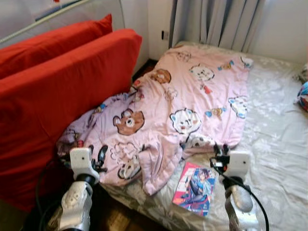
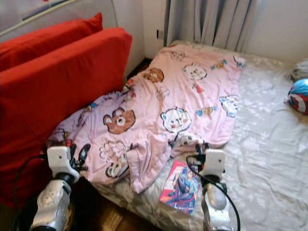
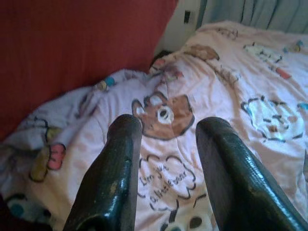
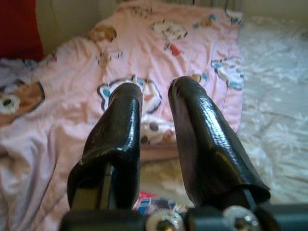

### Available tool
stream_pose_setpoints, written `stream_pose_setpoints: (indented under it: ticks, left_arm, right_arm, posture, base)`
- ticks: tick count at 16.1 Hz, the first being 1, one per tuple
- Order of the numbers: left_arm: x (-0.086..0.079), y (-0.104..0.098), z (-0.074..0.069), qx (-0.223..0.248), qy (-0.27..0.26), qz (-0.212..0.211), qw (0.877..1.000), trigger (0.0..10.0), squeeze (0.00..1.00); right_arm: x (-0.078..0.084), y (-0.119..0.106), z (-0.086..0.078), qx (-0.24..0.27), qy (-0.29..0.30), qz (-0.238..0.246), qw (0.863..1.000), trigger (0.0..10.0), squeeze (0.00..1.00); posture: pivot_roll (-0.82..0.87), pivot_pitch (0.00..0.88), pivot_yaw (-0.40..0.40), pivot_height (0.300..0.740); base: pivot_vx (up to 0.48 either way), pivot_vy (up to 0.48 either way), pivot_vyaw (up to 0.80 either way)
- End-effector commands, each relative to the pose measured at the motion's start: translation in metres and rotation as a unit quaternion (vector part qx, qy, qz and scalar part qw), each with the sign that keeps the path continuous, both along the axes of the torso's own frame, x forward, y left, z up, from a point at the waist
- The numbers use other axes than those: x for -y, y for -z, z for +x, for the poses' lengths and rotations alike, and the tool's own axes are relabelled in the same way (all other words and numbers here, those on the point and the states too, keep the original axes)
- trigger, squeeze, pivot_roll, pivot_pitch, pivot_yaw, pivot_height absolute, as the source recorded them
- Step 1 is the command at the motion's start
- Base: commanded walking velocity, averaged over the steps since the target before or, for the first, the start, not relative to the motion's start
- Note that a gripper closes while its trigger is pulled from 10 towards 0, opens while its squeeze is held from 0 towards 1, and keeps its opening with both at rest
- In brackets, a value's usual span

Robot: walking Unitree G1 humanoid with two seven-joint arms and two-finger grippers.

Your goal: Clean up the room

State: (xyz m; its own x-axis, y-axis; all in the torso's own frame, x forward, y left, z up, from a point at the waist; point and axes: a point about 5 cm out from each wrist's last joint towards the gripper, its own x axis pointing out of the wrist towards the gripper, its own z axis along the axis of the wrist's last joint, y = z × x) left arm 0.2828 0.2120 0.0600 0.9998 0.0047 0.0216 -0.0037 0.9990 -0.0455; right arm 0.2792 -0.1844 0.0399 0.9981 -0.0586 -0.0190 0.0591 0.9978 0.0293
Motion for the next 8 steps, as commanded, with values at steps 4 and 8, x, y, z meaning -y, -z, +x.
stream_pose_setpoints:
  ticks: [4, 8]
  left_arm:
    - [0.01, -0.008, 0.006, 0.0, 0.028, -0.011, 1.0, 10.0, 0.0]
    - [0.017, -0.008, 0.004, -0.003, 0.037, -0.014, 0.999, 10.0, 0.0]
  right_arm:
    - [0.002, -0.002, -0.003, -0.006, 0.005, 0.009, 1.0, 10.0, 0.0]
    - [0.002, -0.001, -0.003, -0.017, -0.005, 0.008, 1.0, 10.0, 1.0]
  posture:
    - [-0.02, 0.024, 0.011, 0.74]
    - [-0.02, 0.0, -0.001, 0.74]
  base:
    - [0.0, 0.0, 0.0]
    - [0.0, 0.0, 0.0]
